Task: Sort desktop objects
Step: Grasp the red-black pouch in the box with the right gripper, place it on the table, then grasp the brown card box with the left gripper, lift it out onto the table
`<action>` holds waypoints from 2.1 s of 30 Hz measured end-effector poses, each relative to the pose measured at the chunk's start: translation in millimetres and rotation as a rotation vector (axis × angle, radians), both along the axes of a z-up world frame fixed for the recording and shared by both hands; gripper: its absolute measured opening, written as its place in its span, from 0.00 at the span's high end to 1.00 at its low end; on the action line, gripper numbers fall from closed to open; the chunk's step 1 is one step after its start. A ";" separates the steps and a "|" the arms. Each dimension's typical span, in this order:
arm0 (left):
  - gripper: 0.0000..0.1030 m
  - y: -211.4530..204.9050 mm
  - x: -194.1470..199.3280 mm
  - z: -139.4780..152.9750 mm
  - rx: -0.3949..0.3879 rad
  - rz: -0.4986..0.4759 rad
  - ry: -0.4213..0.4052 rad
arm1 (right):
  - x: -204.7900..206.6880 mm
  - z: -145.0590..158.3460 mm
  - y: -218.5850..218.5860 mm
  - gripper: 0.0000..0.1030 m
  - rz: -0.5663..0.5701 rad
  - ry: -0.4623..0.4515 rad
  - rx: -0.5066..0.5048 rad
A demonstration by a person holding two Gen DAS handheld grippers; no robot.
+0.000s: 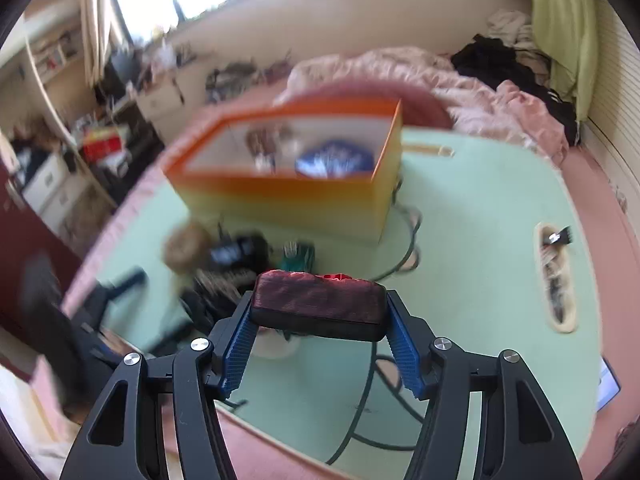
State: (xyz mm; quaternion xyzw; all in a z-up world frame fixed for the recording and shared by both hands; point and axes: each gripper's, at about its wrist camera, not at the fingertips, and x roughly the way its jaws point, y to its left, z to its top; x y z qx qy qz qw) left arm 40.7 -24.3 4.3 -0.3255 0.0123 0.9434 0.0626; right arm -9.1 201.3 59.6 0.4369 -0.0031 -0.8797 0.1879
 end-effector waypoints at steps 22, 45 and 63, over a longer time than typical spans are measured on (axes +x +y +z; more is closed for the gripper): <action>0.00 -1.3 2.0 -1.4 0.001 -0.002 0.005 | 40.0 -57.9 12.4 0.00 -0.062 0.255 0.105; 0.28 -20.3 -35.2 114.1 0.074 -0.018 0.080 | 36.4 -61.4 14.2 0.00 -0.091 0.266 0.100; 0.51 15.4 -247.7 58.6 -0.044 0.151 -0.479 | 44.7 -56.6 16.6 0.00 -0.086 0.284 0.086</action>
